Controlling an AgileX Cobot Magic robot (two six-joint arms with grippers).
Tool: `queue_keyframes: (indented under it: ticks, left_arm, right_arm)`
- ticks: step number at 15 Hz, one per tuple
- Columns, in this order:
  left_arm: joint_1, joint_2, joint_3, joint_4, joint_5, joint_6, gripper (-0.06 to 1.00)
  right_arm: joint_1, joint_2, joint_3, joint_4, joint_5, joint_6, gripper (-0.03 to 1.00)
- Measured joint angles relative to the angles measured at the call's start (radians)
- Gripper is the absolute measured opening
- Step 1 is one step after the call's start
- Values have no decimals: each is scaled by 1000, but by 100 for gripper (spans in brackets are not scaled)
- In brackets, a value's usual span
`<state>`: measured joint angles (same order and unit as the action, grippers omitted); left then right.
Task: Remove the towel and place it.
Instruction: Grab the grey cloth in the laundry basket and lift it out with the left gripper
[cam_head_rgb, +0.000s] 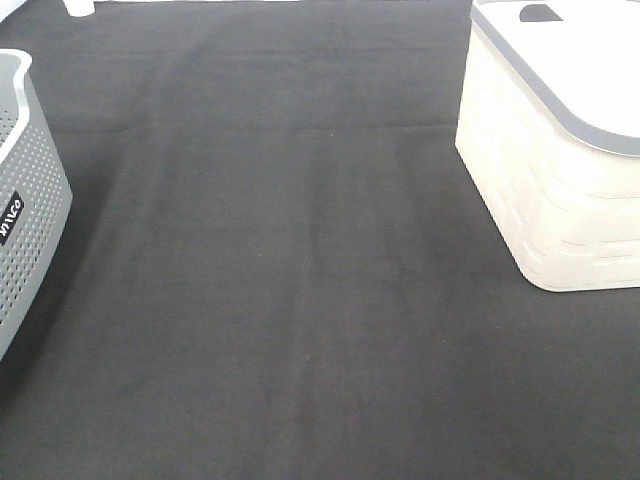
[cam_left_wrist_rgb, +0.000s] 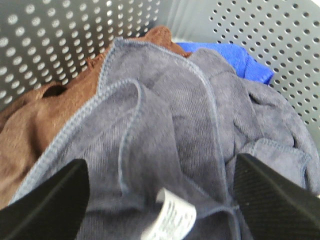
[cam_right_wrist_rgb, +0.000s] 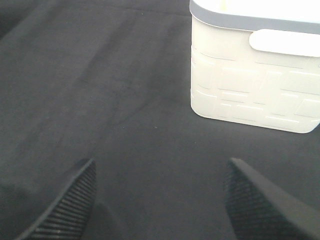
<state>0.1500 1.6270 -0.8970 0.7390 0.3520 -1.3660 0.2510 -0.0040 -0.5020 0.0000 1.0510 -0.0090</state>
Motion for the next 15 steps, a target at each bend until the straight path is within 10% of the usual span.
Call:
queue_keyframes:
  ticks: [6, 15]
  left_arm:
    - [13, 80, 0, -45, -97, 21, 69]
    - [13, 81, 0, -41, -117, 12, 4]
  right_arm:
    - [0, 0, 0, 0, 0, 0, 71]
    - [0, 0, 0, 0, 0, 0, 71]
